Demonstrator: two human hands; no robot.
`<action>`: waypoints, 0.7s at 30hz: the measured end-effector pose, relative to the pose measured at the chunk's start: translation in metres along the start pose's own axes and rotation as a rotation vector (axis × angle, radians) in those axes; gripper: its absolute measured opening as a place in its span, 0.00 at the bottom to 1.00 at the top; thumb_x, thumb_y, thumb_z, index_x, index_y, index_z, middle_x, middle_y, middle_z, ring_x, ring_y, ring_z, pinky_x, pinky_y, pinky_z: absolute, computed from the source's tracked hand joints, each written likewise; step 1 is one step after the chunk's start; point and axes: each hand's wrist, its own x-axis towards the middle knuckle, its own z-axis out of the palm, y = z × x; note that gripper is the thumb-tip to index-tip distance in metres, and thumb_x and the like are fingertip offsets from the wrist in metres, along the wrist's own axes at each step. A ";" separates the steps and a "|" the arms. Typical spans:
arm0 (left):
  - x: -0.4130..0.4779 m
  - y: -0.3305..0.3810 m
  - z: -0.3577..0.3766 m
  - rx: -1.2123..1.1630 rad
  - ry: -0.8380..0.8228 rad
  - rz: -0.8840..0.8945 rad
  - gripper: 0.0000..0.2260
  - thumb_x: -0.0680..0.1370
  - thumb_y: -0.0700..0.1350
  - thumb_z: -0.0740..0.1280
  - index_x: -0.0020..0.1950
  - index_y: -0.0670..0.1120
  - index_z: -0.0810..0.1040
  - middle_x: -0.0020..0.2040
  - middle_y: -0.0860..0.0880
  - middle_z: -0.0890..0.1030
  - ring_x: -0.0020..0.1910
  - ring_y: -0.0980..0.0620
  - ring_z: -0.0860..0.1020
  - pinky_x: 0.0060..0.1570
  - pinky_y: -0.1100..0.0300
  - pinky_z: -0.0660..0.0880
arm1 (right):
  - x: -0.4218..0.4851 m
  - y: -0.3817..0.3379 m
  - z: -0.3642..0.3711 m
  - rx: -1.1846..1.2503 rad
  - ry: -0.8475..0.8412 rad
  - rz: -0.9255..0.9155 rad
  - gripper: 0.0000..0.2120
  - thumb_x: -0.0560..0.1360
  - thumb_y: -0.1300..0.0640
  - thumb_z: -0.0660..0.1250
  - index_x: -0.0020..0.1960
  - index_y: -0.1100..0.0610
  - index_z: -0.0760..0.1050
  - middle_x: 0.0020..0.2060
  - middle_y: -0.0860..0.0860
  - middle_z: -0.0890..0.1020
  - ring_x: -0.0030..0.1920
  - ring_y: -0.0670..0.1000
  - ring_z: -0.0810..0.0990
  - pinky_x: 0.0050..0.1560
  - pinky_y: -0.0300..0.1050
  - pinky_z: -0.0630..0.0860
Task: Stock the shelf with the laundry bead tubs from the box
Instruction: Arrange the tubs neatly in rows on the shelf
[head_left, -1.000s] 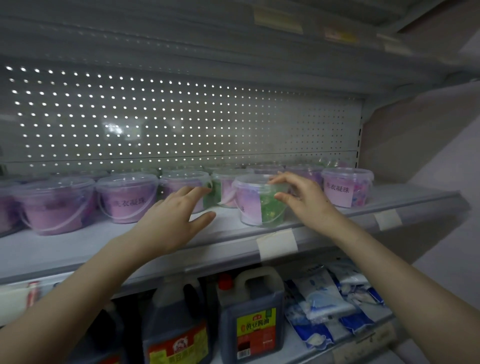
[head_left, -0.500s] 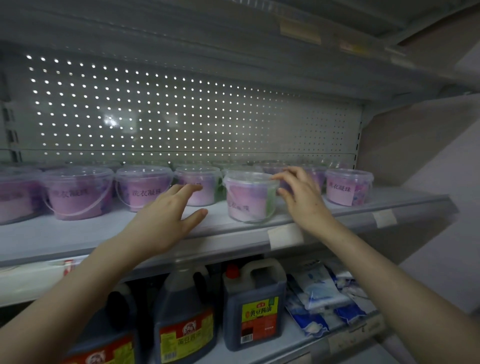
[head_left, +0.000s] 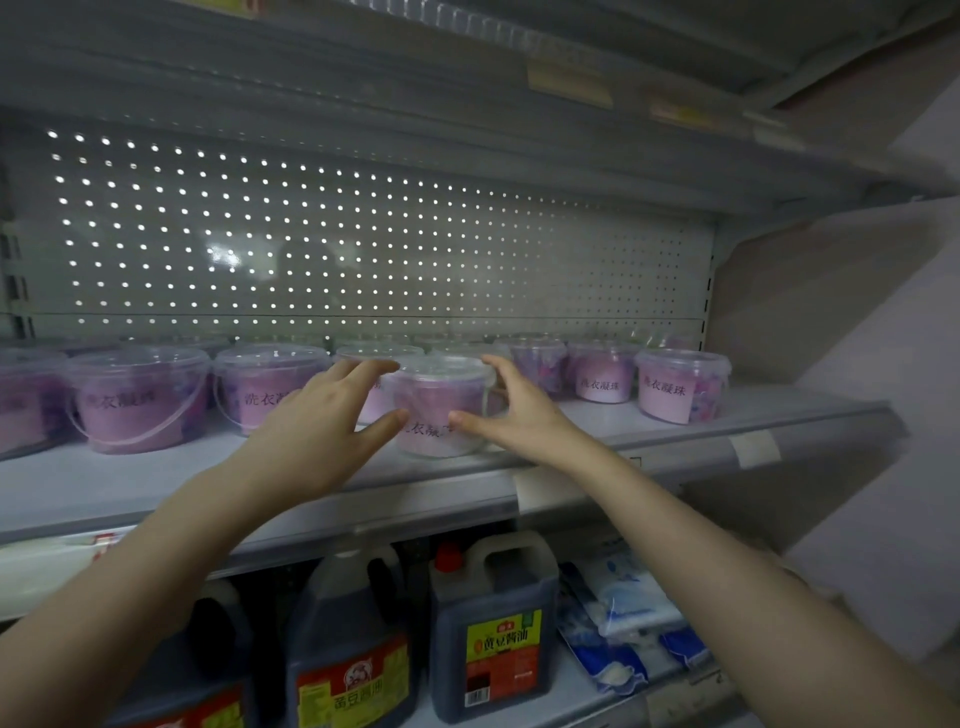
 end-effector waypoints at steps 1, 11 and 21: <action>0.002 0.002 0.000 0.012 0.006 0.002 0.24 0.77 0.58 0.60 0.71 0.52 0.64 0.68 0.50 0.70 0.65 0.47 0.71 0.62 0.49 0.68 | 0.002 0.001 0.000 -0.023 -0.028 -0.006 0.46 0.67 0.38 0.71 0.76 0.49 0.52 0.74 0.49 0.64 0.72 0.51 0.63 0.72 0.54 0.62; 0.025 0.044 0.024 0.067 -0.005 0.107 0.33 0.70 0.65 0.50 0.70 0.50 0.67 0.68 0.50 0.70 0.63 0.45 0.72 0.64 0.50 0.65 | -0.023 0.064 -0.091 -0.274 0.270 0.008 0.28 0.74 0.52 0.69 0.71 0.54 0.64 0.68 0.51 0.71 0.68 0.52 0.69 0.69 0.49 0.64; 0.061 0.087 0.058 0.169 -0.010 0.157 0.23 0.77 0.58 0.55 0.70 0.53 0.65 0.71 0.53 0.66 0.69 0.48 0.67 0.72 0.50 0.52 | -0.016 0.131 -0.156 -0.687 0.393 0.152 0.26 0.73 0.47 0.68 0.68 0.55 0.70 0.68 0.54 0.72 0.66 0.58 0.70 0.64 0.53 0.68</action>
